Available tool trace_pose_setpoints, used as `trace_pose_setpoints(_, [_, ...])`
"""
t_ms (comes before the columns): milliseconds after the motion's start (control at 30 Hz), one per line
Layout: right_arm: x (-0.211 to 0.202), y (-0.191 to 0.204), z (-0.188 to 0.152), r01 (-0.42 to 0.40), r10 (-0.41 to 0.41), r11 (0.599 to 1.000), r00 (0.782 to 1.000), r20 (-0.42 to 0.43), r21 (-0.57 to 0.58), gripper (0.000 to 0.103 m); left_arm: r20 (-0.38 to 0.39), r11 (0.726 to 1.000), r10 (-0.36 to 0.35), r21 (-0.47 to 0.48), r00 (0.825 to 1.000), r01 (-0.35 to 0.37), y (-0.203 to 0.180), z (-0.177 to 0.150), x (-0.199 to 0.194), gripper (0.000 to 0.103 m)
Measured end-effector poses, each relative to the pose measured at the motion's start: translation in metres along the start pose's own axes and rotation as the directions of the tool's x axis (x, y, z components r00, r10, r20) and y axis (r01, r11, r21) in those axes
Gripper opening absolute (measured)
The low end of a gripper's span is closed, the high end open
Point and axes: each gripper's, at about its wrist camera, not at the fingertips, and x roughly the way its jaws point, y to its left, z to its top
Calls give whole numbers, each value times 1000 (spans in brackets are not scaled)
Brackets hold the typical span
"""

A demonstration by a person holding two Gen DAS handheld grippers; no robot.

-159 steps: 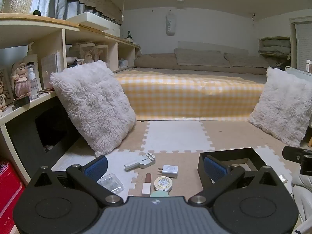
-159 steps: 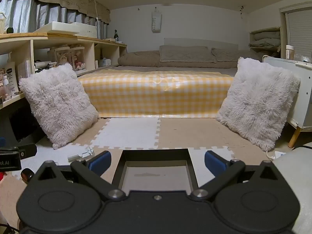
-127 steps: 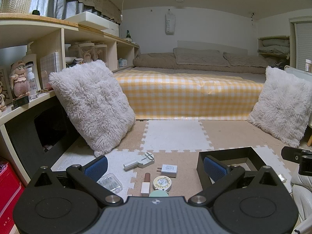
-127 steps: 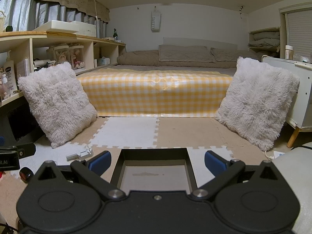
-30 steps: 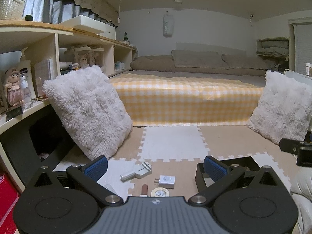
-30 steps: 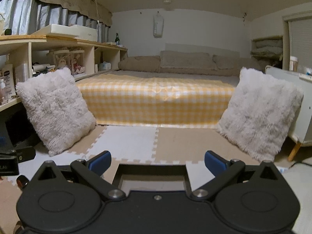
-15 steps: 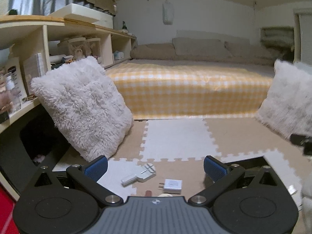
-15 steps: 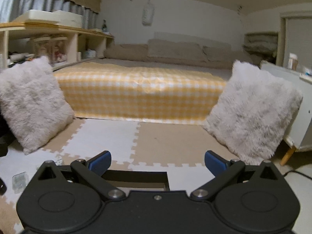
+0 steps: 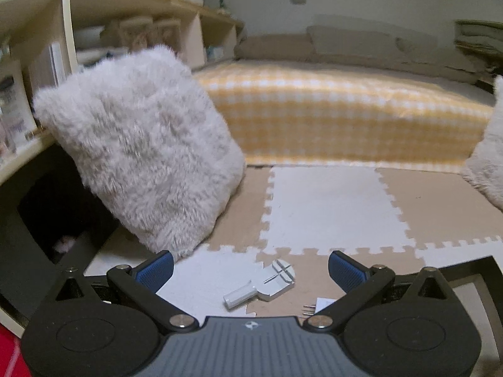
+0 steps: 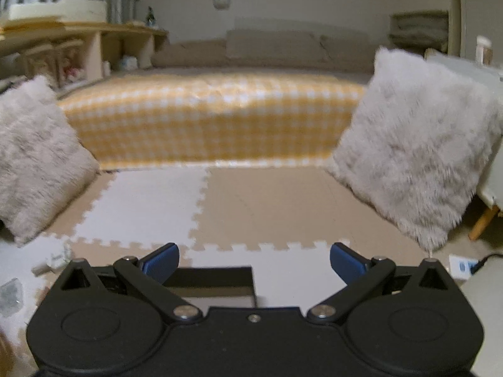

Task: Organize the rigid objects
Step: 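Lower the left gripper onto the white strap tool and close on it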

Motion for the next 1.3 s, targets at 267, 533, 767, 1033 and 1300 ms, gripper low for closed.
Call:
trace_pose_setpoints(267, [39,-16,-15,-50,54,998,985,-163,31,103,-126,999,-28,-29,992,25,5,0,65,103])
trace_pose_setpoints(533, [57,-20,-30,-101,113,993,953,-280,57,82,-226,988,-108,81,968,129,1,-14,113,103])
trace_pose_setpoints(767, [66,-16,-39,-130,133,991,923,-361,32,57,-309,961,-100,215,946,172,-3,-29,144,87])
trace_pose_setpoints(1033, [72,-19,-45,-124,120,992,903,-413,18,34,-343,948,-108,247,933,201,-2,-38,167,73])
trace_pose_setpoints(1300, [79,-16,-50,-122,111,992,878,-466,6,5,-314,935,-143,269,938,233,-7,-34,179,63])
